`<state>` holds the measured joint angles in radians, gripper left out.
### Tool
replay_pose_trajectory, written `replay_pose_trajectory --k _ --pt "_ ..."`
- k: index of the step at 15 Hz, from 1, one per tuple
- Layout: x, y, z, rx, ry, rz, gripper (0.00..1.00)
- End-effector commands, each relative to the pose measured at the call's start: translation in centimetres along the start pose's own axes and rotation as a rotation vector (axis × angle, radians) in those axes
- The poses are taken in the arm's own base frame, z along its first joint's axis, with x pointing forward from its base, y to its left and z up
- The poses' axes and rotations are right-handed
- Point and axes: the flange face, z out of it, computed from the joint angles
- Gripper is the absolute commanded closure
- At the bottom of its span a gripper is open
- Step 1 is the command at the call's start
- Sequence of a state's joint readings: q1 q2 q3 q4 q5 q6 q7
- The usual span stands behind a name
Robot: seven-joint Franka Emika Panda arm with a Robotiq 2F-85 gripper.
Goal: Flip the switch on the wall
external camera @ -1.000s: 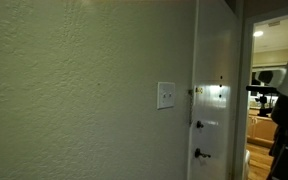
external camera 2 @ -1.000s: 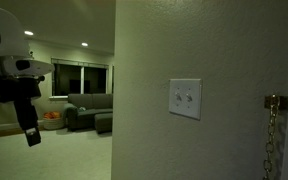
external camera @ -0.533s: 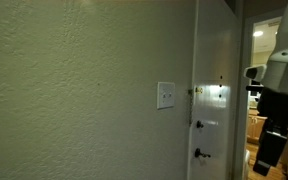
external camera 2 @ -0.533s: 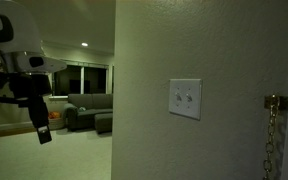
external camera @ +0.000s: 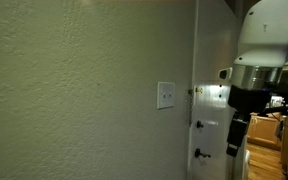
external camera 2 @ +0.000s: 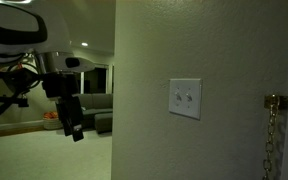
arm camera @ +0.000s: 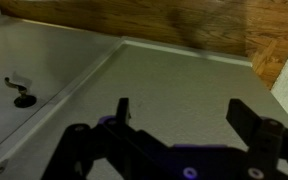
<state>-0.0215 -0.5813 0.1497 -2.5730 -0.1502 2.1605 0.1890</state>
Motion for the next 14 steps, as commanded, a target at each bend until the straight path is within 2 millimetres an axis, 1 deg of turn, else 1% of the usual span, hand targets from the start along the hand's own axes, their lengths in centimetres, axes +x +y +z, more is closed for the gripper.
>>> replay_pose_trajectory --k 1,3,4,7,13,14 --pt "3.3 1.5 1.4 -0.003 -0.022 -0.027 0.00" --pt "4.5 1.8 1.8 -0.003 -0.035 -0.023 0.00" --pt "3.0 1.2 1.4 0.005 -0.038 -0.011 0.00" --pt "4.3 1.3 2.0 0.008 -0.051 -0.010 0.00" --pt "4.4 1.3 2.0 0.008 -0.050 -0.011 0.00" --pt "4.9 1.5 1.9 -0.002 -0.044 -0.001 0.00"
